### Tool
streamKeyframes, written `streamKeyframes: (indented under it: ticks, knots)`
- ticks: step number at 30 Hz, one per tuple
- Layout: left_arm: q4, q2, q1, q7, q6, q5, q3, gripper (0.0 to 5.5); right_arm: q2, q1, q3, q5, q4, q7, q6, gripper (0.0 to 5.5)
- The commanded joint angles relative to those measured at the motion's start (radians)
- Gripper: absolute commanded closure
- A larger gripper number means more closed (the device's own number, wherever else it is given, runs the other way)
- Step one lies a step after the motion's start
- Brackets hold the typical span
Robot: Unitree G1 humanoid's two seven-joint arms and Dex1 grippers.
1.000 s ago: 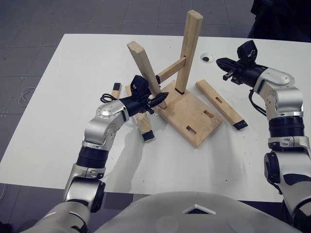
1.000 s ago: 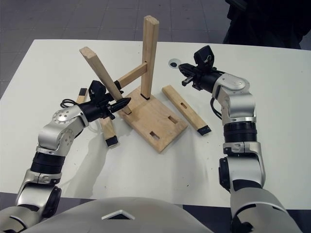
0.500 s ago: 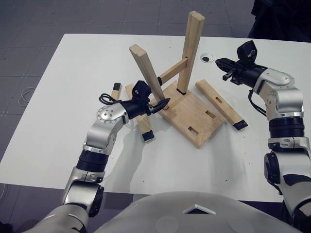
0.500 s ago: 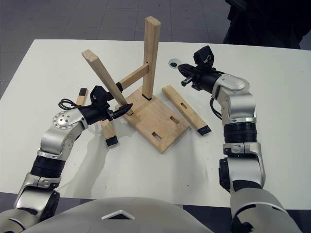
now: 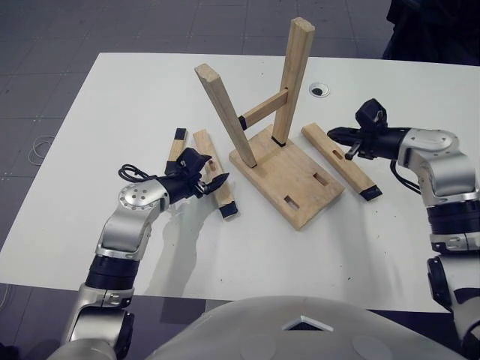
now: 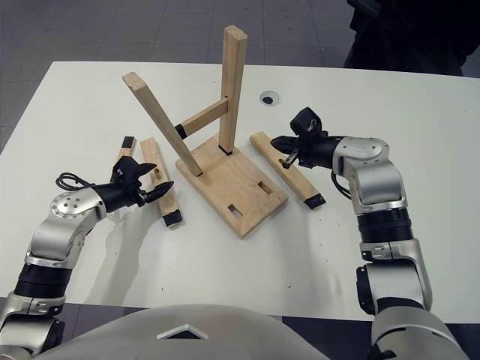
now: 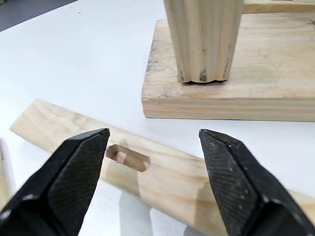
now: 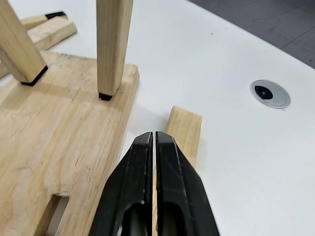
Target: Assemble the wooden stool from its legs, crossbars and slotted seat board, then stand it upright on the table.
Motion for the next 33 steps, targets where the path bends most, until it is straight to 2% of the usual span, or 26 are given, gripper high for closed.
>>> streamKeyframes:
  ticks: [1, 13, 17, 24, 27, 30, 33]
  knots:
    - [0.01, -0.018, -0.04, 0.036, 0.007, 0.044, -0.02, 2.12, -0.033, 0.025, 0.043, -0.032, 0.003, 0.04, -0.031, 5.4]
    - [0.119, -0.086, -0.12, 0.07, -0.014, 0.162, -0.121, 2.12, -0.032, 0.051, 0.129, -0.113, 0.141, 0.098, -0.156, 5.4]
    - [0.243, -0.16, -0.219, 0.1, -0.042, 0.184, -0.139, 2.12, -0.048, 0.06, 0.132, -0.114, 0.132, 0.133, -0.165, 5.4]
    - [0.51, -0.288, -0.371, 0.133, -0.148, 0.211, -0.155, 2.12, -0.022, 0.033, 0.078, 0.031, -0.075, 0.2, 0.031, 5.4]
    - [0.566, -0.307, -0.406, 0.149, -0.177, 0.218, -0.139, 2.12, -0.014, 0.026, 0.074, 0.041, -0.101, 0.17, 0.064, 5.4]
    - [0.496, -0.239, -0.355, 0.151, -0.173, 0.22, -0.096, 2.12, -0.027, 0.037, 0.06, 0.036, -0.089, 0.15, 0.061, 5.4]
    - [0.355, -0.172, -0.325, 0.169, -0.131, 0.145, 0.051, 2.12, -0.039, 0.048, 0.04, 0.048, -0.111, 0.146, 0.075, 5.4]
